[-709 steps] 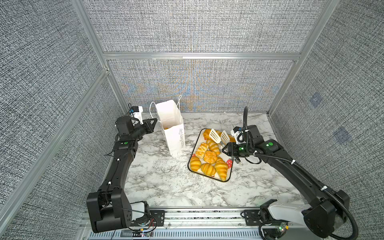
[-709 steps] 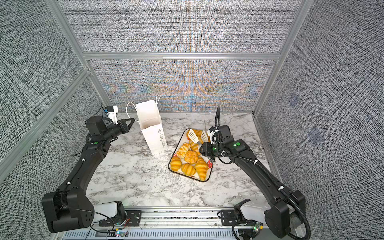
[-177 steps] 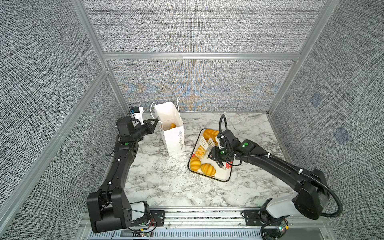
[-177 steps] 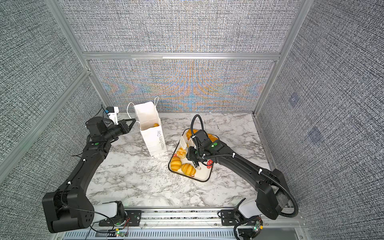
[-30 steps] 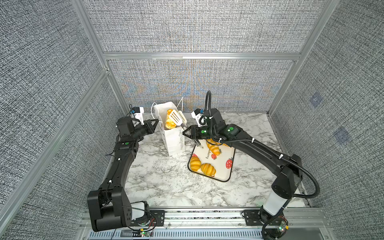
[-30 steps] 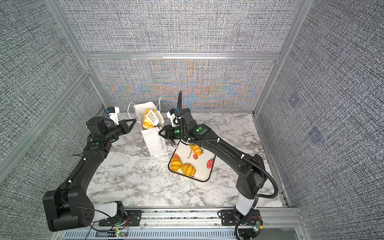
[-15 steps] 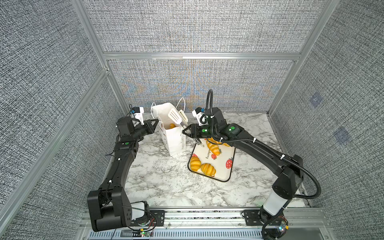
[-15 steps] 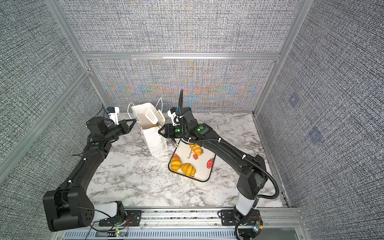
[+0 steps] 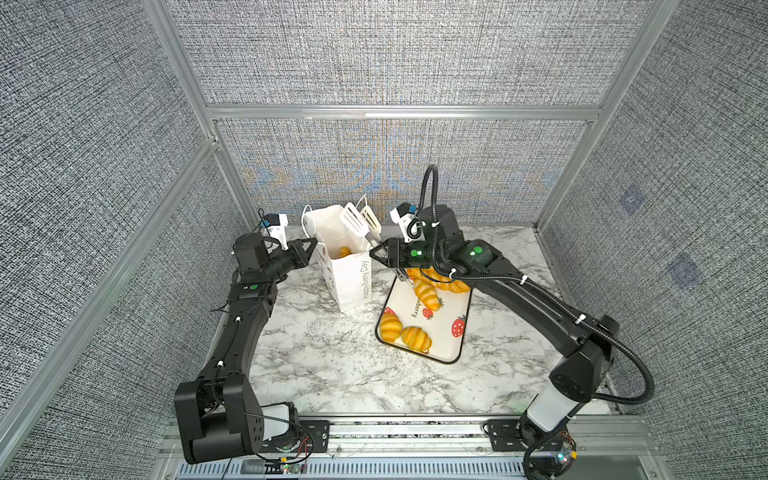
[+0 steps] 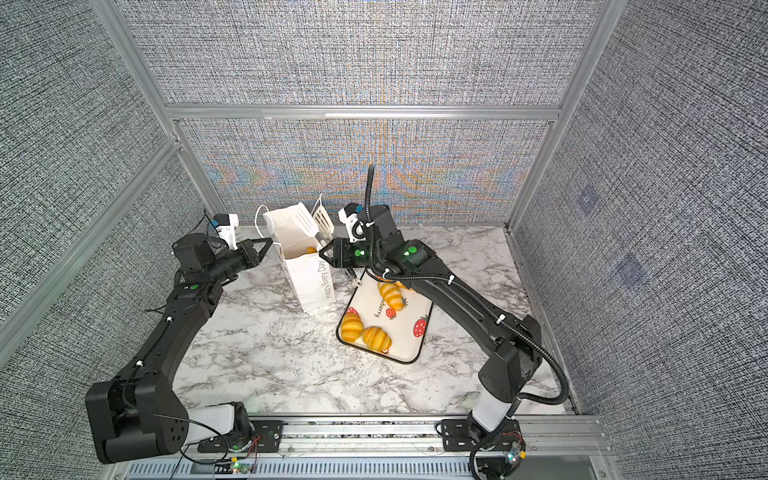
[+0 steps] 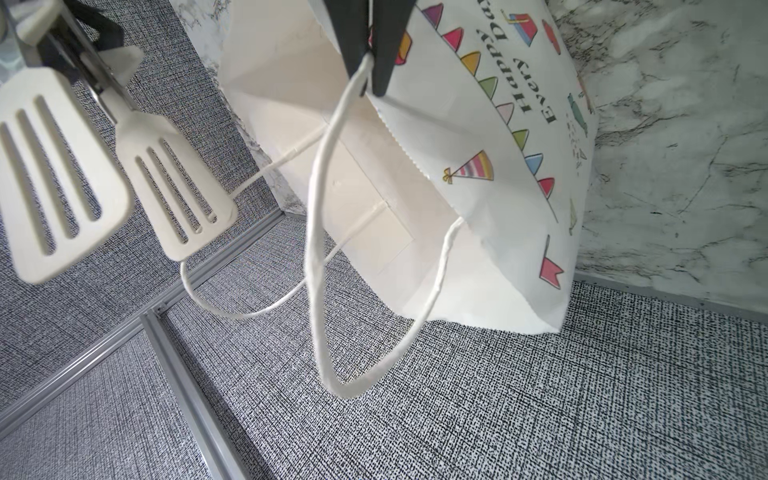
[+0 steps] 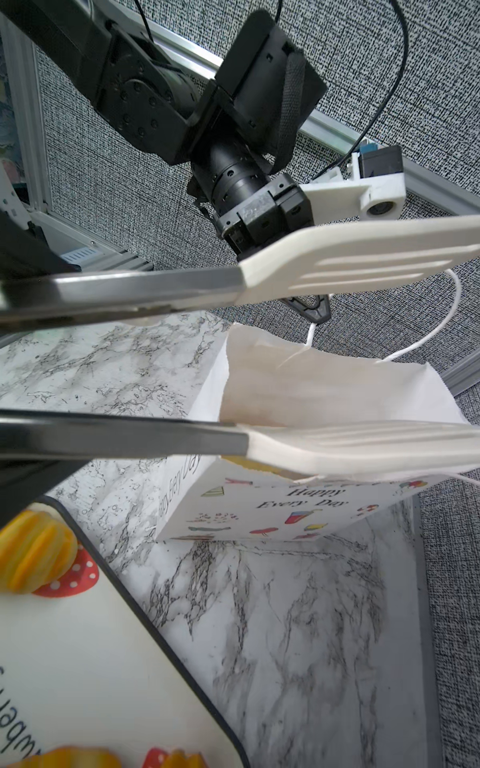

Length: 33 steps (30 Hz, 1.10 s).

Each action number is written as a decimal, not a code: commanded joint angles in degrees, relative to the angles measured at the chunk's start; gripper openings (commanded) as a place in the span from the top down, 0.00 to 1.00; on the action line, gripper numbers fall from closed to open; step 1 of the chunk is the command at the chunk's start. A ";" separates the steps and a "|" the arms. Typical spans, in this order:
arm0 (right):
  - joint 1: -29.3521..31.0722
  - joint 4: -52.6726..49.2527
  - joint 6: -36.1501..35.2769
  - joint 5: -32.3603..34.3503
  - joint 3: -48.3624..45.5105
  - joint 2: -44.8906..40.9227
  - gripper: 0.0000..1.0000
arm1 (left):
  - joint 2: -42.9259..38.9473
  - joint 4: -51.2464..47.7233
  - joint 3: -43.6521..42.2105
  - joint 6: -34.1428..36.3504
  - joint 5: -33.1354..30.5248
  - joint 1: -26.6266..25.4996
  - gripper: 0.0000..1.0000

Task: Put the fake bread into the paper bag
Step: 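Withdraw the open tongs from the bag and move over the tray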

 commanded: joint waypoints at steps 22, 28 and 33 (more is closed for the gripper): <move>-5.10 -3.43 -2.78 5.27 -10.95 -12.13 0.52 | -0.27 1.50 -0.19 0.46 0.16 0.09 1.00; -6.92 -6.55 -3.95 7.50 -15.84 -15.64 0.52 | -0.02 1.45 -0.14 0.39 0.25 0.10 1.00; -9.01 -10.17 -5.32 9.77 -19.37 -17.70 0.51 | -0.14 1.46 -0.20 0.39 0.16 0.10 1.00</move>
